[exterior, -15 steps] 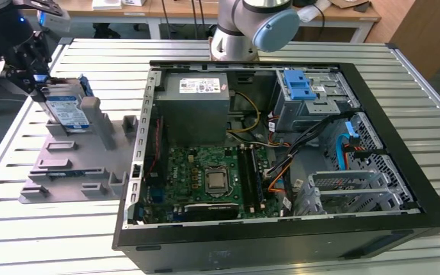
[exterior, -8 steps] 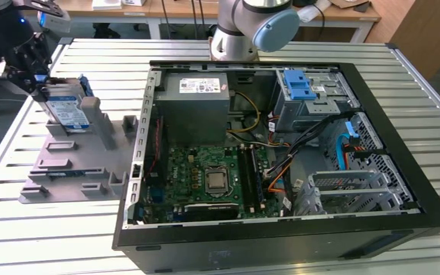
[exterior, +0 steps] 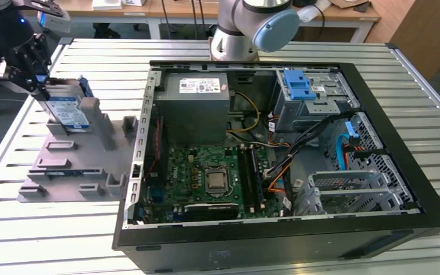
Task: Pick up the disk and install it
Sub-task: 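Pick up the disk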
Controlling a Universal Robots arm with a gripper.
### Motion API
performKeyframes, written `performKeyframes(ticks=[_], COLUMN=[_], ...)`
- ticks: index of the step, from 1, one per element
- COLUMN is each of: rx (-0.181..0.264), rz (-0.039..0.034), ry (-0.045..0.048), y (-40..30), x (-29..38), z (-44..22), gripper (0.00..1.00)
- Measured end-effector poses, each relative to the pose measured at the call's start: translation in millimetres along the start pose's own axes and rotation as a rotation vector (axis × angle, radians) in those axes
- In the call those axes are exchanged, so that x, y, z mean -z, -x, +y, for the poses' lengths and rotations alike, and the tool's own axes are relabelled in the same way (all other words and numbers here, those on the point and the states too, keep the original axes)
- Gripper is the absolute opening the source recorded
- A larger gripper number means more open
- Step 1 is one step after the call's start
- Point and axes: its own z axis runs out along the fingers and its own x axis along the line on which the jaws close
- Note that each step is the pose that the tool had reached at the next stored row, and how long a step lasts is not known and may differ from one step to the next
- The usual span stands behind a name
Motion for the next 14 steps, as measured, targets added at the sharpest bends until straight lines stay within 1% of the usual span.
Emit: performKeyframes(ticks=[1,7,11,14], rx=[0.000,0.000,0.039,0.044], rz=[0.0000,0.0000,0.0003,0.0004], ry=[0.0000,0.0000,0.0001,0.0001], y=[0.0,0.0,0.0,0.0], x=[0.0,0.0,-0.1,-0.1], z=[0.0,0.0,0.0,0.0], gripper=[0.37,0.37,0.37,0.37])
